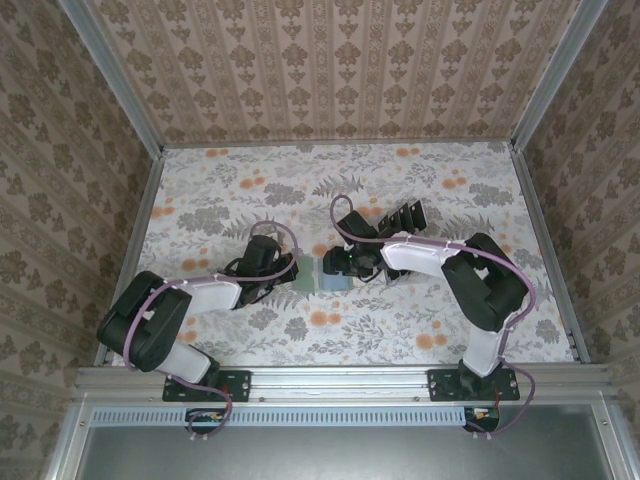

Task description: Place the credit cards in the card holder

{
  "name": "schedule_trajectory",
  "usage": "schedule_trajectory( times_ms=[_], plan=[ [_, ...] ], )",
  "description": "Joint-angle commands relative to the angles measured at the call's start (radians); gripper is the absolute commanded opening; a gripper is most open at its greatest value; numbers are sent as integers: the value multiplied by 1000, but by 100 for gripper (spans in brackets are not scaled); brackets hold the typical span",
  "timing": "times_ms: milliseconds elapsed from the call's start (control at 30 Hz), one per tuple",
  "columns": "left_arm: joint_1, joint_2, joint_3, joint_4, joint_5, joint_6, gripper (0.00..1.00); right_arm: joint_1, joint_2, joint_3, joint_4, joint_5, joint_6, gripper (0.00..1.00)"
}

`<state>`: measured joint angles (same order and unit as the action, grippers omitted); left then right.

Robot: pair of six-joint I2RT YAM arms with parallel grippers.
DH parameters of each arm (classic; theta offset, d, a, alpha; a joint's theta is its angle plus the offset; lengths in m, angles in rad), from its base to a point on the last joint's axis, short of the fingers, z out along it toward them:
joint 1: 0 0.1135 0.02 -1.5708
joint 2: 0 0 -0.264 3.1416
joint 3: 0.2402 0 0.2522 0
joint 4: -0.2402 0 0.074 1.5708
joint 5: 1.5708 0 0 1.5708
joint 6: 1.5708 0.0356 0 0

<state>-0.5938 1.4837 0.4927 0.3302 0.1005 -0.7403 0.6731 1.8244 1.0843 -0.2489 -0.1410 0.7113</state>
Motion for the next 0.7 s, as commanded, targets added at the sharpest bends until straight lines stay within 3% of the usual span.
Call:
schedule_trajectory(
  times_ms=[0, 667],
  plan=[
    [6, 23, -16, 4, -7, 19, 0, 3, 37, 0, 6, -27, 8, 59],
    [5, 33, -22, 26, 3, 12, 0, 5, 16, 16, 147, -202, 72, 58]
  ],
)
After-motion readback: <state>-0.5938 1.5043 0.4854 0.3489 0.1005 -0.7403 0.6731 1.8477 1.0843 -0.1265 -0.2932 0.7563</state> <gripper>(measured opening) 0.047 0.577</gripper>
